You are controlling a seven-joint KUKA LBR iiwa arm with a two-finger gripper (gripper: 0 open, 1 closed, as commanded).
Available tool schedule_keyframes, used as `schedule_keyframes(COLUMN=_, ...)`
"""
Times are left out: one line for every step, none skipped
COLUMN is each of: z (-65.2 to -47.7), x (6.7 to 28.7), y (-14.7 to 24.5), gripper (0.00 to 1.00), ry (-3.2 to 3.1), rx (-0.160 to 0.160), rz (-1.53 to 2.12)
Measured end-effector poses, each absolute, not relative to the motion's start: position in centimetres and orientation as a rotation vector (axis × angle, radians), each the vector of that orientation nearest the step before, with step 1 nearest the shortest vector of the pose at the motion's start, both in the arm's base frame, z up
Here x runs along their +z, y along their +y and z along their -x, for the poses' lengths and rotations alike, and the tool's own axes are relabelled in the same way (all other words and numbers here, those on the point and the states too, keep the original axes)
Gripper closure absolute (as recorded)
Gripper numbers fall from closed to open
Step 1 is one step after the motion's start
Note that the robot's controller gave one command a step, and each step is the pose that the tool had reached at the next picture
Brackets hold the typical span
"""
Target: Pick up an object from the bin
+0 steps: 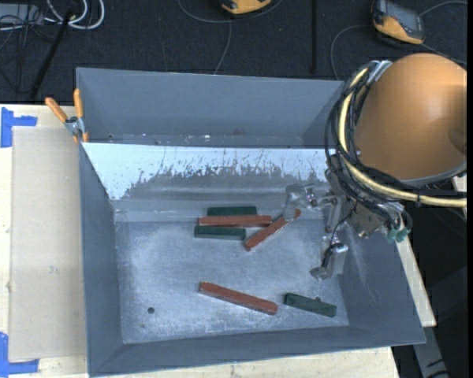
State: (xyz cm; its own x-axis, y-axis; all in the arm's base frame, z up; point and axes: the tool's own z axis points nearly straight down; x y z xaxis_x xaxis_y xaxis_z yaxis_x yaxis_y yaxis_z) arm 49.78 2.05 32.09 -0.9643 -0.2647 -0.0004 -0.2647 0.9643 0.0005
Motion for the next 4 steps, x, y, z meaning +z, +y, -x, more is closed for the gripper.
schedule_keyframes(z=-53.9, x=19.1, y=-1.7, gripper=0.00, ry=3.086, rx=0.003, rz=0.624)
schedule_keyframes(z=-53.1, x=6.9, y=0.3, gripper=0.00, ry=2.997, rx=0.005, rz=0.966)
schedule_keyframes(z=-53.3, x=7.2, y=0.3, gripper=1.00, ry=2.992, rx=0.002, rz=0.964)
schedule_keyframes(z=-53.3, x=7.2, y=0.3, gripper=0.00, ry=2.992, rx=0.002, rz=0.965)
